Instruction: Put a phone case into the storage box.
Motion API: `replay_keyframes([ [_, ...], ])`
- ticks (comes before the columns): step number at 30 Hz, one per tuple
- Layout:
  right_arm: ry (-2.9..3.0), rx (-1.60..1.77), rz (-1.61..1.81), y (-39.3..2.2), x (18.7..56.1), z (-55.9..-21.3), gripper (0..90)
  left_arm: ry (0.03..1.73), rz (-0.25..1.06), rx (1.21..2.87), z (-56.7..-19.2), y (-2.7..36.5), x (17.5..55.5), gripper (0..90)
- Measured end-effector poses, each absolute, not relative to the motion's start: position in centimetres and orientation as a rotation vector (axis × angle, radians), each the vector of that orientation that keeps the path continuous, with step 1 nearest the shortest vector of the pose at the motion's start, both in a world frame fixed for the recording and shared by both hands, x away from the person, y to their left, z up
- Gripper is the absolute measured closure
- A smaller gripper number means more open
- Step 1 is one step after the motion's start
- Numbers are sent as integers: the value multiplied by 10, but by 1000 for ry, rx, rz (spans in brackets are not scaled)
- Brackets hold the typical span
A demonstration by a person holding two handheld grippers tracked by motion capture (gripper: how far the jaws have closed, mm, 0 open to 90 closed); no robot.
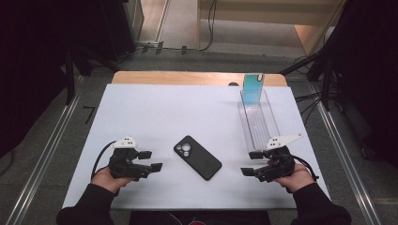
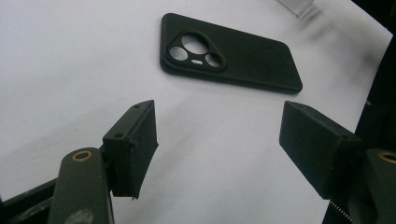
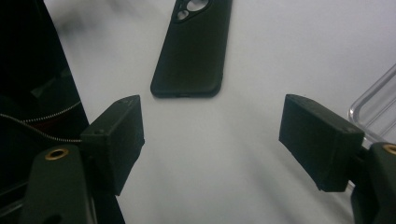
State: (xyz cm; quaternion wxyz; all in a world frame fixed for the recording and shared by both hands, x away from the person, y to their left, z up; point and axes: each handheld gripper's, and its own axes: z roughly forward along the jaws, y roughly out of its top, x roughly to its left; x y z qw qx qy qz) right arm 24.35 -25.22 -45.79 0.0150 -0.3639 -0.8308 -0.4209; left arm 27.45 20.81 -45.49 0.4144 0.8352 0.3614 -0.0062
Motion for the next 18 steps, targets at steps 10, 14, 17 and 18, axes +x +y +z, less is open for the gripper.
replay_keyframes([
  [10,-2570,-1192,-1316,-245,254,-452,137,915,-12,2100,-455,208,274,282],
  [14,-2567,-1218,-1310,-240,257,-451,137,917,-14,2105,-455,208,274,282],
  [17,-2569,-1227,-1318,-236,261,-448,137,916,-14,2104,-455,208,274,282],
  [18,-2571,-1230,-1327,-234,262,-447,137,918,-15,2103,-455,208,274,282],
])
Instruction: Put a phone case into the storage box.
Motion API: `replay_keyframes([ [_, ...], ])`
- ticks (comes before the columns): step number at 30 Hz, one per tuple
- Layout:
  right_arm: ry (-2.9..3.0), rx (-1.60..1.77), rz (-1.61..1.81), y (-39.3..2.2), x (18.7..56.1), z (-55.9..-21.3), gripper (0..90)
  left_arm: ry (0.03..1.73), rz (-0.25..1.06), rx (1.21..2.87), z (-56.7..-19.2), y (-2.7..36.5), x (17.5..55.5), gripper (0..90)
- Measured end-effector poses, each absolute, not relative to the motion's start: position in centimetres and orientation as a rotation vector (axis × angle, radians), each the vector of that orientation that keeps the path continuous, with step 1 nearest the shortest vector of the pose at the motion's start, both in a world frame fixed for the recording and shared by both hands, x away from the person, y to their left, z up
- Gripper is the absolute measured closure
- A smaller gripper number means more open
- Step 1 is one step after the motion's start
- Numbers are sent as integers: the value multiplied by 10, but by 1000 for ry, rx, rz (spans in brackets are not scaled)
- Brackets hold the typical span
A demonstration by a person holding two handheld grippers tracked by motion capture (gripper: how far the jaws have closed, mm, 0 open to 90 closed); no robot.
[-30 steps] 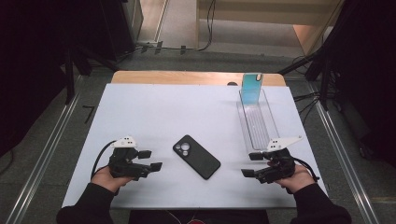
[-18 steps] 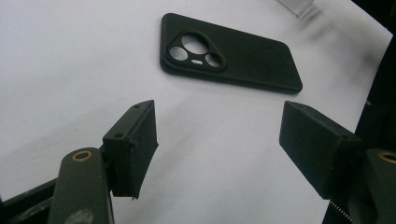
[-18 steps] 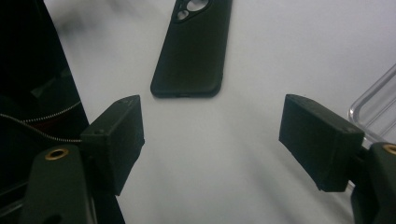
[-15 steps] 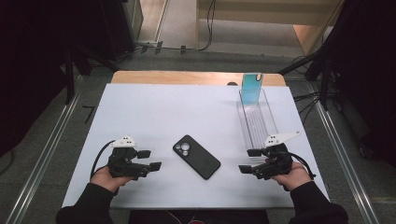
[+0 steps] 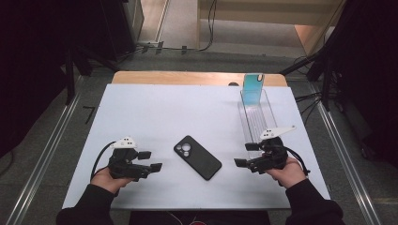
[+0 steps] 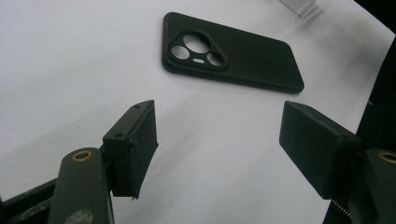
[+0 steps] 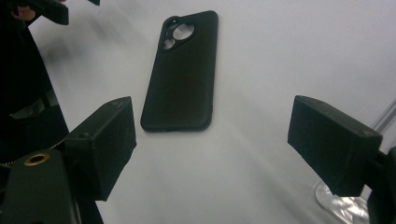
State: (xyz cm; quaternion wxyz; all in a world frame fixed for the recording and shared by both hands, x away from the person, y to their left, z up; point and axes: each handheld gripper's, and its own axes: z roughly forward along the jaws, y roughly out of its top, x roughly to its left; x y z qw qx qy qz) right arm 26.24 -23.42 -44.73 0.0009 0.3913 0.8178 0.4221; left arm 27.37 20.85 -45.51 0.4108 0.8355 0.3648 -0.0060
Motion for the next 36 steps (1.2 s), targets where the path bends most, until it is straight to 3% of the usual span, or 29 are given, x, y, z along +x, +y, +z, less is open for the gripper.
replay_keyframes([
  [11,2518,1263,1299,-219,272,-444,137,916,-16,2100,-455,209,273,282],
  [20,2499,1280,1291,-209,280,-447,11,916,-13,2107,-456,209,274,282],
  [36,2485,1269,1262,-181,290,-445,13,918,-15,2107,-455,209,274,282],
])
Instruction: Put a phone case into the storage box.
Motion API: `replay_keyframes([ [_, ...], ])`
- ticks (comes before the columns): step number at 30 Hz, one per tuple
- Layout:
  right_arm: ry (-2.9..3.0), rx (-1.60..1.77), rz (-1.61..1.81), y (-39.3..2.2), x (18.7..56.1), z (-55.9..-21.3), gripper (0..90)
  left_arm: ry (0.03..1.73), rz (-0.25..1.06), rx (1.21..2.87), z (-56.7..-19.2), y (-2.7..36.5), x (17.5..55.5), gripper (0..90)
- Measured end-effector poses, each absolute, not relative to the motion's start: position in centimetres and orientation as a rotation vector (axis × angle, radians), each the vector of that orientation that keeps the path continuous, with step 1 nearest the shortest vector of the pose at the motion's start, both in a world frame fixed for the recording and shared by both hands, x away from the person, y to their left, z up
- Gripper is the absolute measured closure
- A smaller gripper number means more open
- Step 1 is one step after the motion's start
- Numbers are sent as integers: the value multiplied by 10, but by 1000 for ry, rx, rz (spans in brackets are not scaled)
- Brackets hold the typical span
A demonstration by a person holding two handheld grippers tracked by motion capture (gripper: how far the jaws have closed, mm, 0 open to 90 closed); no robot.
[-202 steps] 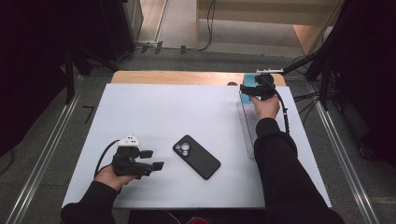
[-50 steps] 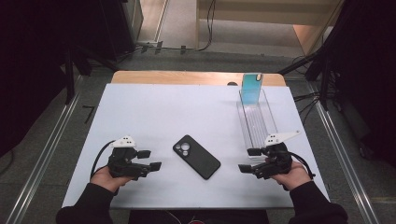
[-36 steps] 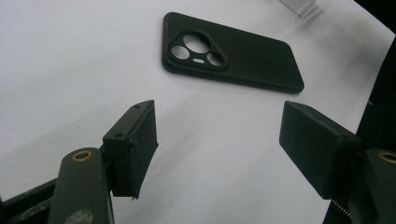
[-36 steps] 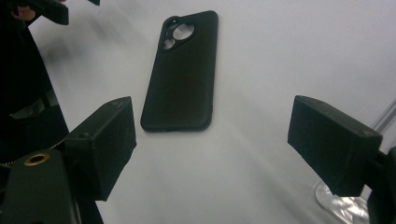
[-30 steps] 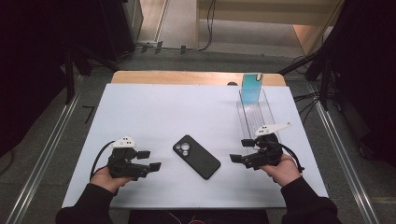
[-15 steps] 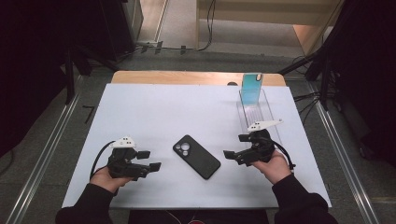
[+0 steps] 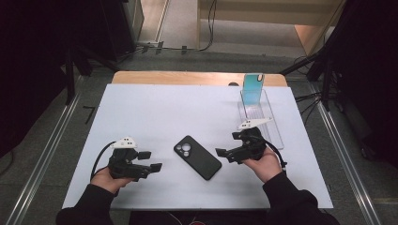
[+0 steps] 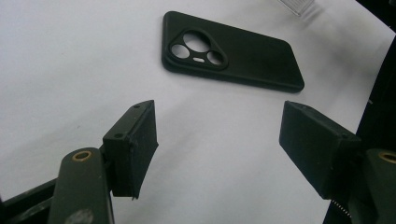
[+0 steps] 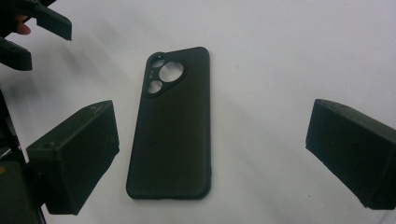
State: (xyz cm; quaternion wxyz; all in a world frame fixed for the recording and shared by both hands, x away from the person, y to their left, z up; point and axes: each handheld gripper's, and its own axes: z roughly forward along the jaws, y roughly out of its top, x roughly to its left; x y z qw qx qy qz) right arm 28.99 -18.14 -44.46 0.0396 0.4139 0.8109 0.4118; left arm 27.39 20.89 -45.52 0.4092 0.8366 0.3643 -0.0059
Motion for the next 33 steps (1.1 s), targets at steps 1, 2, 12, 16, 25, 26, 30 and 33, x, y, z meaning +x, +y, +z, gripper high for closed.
replay_keyframes([
  [1,2482,1265,1259,-180,291,-445,14,917,-13,2106,-455,209,274,282],
  [2,2479,1263,1245,-178,291,-444,24,917,-13,2105,-455,209,274,282],
  [12,2472,1265,1258,-166,297,-445,33,917,-11,2105,-455,210,274,282],
  [16,2486,1250,1249,-158,298,-446,32,920,-11,2103,-455,210,275,282],
  [25,2503,1231,1245,-142,300,-449,32,919,-12,2104,-455,210,275,282],
  [26,2506,1230,1242,-140,301,-449,33,919,-12,2104,-455,210,275,282],
  [30,2517,1234,1243,-132,302,-452,33,918,-11,2105,-455,210,275,282],
  [33,2530,1230,1231,-126,304,-454,33,919,-12,2103,-455,210,275,282],
])
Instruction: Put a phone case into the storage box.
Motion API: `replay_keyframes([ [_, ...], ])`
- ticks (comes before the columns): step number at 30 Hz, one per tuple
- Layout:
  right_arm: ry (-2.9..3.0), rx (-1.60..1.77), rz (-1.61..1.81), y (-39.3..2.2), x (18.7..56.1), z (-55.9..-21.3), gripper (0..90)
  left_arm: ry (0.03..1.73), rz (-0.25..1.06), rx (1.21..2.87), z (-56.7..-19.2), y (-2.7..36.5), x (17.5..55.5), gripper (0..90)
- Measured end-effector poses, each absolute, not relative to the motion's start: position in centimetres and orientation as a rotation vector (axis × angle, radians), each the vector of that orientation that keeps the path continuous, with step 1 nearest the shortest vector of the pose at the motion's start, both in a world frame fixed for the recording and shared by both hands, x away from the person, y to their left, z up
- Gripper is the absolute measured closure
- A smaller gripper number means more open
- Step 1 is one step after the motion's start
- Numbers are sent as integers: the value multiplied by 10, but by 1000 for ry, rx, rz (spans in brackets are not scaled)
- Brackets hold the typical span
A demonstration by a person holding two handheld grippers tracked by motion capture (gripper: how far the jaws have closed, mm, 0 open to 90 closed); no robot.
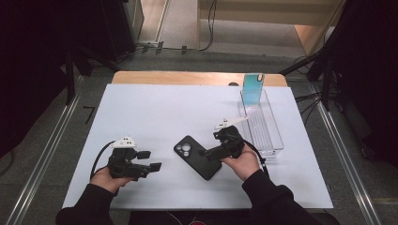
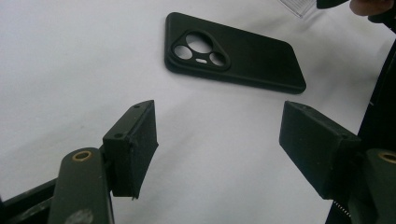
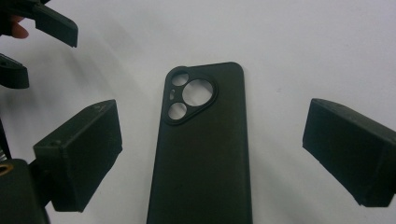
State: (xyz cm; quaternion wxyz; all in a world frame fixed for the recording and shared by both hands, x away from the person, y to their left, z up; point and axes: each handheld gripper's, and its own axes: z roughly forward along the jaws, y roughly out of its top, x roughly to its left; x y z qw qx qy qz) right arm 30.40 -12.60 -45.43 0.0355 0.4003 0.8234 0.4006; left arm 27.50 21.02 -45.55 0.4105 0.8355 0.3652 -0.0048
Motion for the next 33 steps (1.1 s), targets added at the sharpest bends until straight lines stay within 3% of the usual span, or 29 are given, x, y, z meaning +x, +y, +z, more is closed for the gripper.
replay_keyframes([
  [33,2577,1178,1162,-94,309,-475,33,923,-12,2095,-456,212,276,282],
])
